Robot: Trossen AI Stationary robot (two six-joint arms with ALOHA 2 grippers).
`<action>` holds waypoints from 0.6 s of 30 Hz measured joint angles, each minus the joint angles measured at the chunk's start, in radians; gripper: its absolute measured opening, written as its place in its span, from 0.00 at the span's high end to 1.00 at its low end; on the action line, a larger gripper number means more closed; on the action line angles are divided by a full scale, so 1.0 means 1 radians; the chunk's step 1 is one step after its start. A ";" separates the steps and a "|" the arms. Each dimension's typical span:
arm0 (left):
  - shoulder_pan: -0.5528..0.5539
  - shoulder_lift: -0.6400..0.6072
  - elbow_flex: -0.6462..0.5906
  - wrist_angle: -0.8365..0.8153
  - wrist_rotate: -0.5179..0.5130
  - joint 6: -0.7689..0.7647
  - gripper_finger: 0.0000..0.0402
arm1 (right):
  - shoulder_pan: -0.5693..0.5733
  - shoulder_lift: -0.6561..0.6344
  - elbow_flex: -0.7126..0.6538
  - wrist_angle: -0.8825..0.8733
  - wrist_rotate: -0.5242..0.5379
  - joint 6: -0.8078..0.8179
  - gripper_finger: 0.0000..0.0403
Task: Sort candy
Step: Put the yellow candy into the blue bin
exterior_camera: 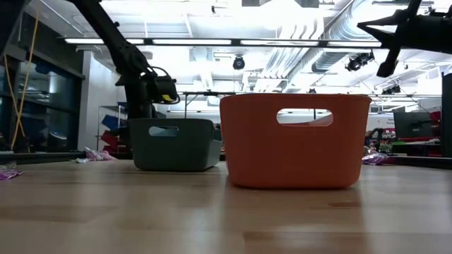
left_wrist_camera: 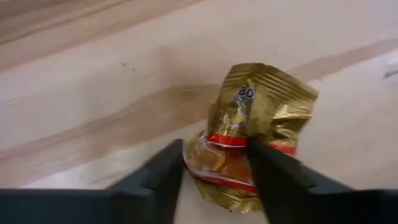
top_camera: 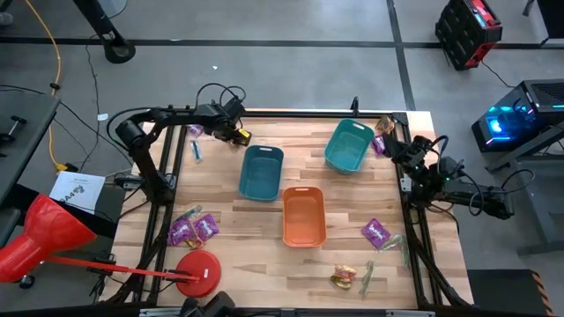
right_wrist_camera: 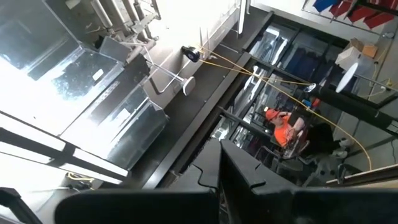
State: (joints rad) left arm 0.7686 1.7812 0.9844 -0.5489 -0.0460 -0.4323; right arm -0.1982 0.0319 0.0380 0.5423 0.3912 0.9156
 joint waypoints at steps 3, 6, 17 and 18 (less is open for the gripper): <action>-0.016 -0.047 -0.009 -0.069 0.019 0.033 0.90 | 0.000 0.000 0.000 0.011 0.000 -0.025 1.00; -0.018 -0.140 -0.007 -0.082 -0.013 0.037 0.94 | 0.000 0.000 0.000 0.011 -0.001 -0.033 1.00; -0.208 -0.564 -0.006 -0.088 0.047 0.041 0.98 | 0.000 0.000 0.001 0.076 -0.087 -0.035 1.00; -0.257 -0.576 -0.005 -0.080 0.066 0.041 0.98 | 0.000 0.000 0.001 0.076 -0.087 -0.038 1.00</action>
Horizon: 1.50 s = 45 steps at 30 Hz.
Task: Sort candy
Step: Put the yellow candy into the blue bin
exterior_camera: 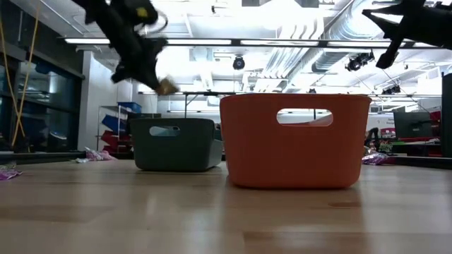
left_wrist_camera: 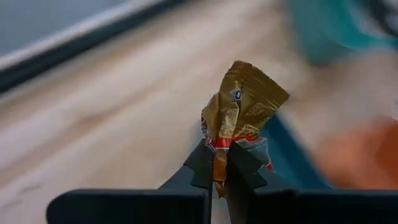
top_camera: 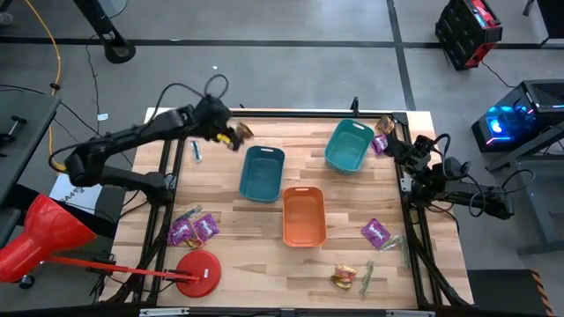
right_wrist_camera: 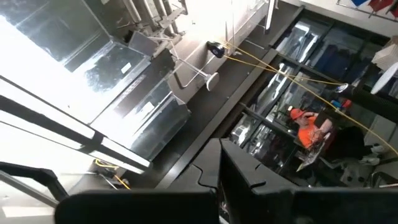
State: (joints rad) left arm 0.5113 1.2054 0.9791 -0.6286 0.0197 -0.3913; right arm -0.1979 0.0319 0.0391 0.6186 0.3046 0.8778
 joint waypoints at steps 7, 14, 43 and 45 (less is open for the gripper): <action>-0.342 0.094 0.000 0.092 -0.061 -0.007 0.97 | 0.000 0.001 0.000 0.000 0.002 -0.015 1.00; -0.380 0.183 0.000 -0.046 -0.111 -0.154 0.78 | 0.000 0.002 0.002 -0.002 -0.028 0.008 1.00; -0.846 0.197 0.000 -0.590 0.283 -0.726 0.43 | -0.003 0.824 0.742 -0.699 -0.156 -0.466 0.56; -0.874 0.239 0.000 -0.591 0.309 -0.720 0.43 | -0.012 0.831 0.745 -0.697 -0.176 -0.468 0.56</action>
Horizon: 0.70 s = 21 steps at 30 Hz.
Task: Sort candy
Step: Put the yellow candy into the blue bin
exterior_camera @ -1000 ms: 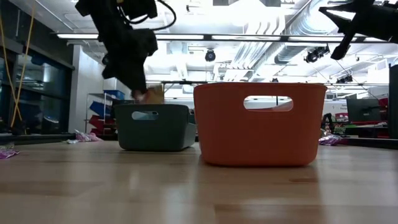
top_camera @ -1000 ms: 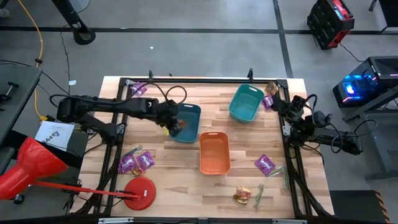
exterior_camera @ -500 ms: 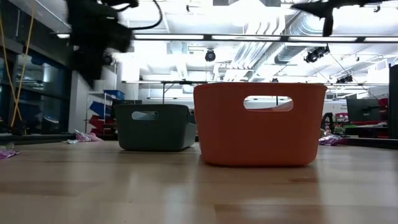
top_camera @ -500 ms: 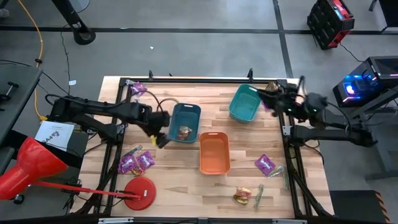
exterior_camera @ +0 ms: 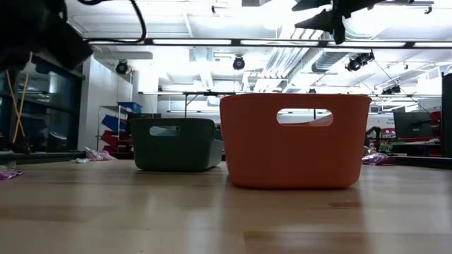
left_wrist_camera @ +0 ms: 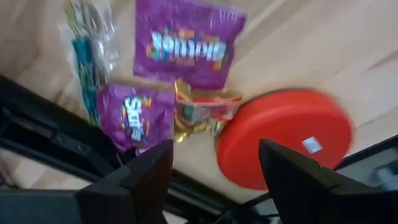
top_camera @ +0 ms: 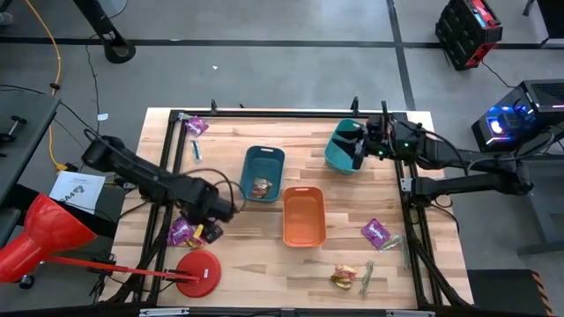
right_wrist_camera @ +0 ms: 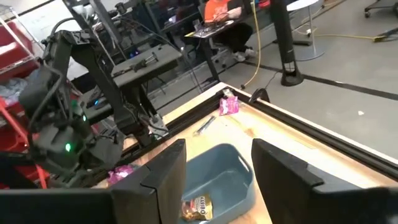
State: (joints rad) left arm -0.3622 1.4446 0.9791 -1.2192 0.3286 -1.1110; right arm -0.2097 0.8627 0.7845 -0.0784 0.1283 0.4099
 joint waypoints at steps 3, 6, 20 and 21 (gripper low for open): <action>-0.036 0.069 0.000 0.002 0.005 0.054 0.43 | -0.019 0.001 0.000 0.000 -0.030 0.000 0.56; -0.048 0.134 -0.005 0.007 0.010 0.113 0.43 | -0.035 0.000 0.000 0.000 -0.046 0.000 0.56; -0.047 0.154 -0.202 0.276 0.119 0.127 0.43 | -0.053 0.000 0.000 0.000 -0.084 0.000 0.56; -0.048 0.154 -0.212 0.292 0.111 0.126 0.43 | -0.053 -0.001 0.000 0.000 -0.084 0.000 0.56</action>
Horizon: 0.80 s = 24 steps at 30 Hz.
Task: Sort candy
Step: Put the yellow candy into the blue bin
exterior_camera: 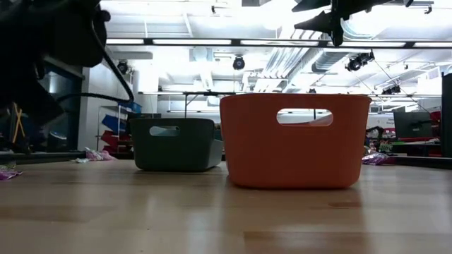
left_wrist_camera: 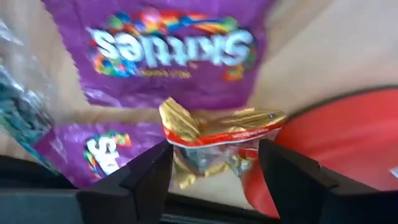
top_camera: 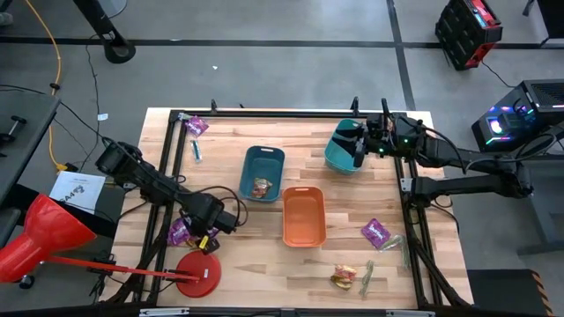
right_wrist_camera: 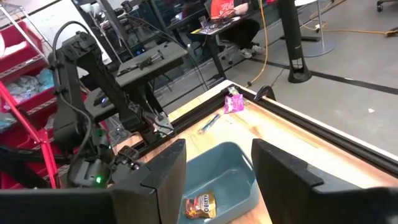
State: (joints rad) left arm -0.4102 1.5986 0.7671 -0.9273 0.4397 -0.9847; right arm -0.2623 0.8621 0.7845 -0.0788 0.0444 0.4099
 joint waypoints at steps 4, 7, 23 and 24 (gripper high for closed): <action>-0.003 -0.001 -0.038 0.003 -0.007 0.027 0.54 | 0.000 0.000 0.000 0.000 0.004 -0.001 0.56; 0.002 -0.018 -0.032 -0.056 -0.012 0.051 0.75 | 0.000 0.000 0.000 0.000 0.005 -0.018 0.56; 0.303 -0.359 0.238 0.208 -0.608 0.273 0.94 | -0.062 0.000 0.000 0.041 0.019 -0.018 0.56; 0.342 -0.343 0.238 0.271 -0.615 0.322 0.94 | -0.066 0.000 0.000 0.044 0.019 -0.018 0.56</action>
State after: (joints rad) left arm -0.0683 1.2558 1.0050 -0.6560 -0.1750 -0.6625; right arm -0.3286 0.8619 0.7845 -0.0347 0.0639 0.3916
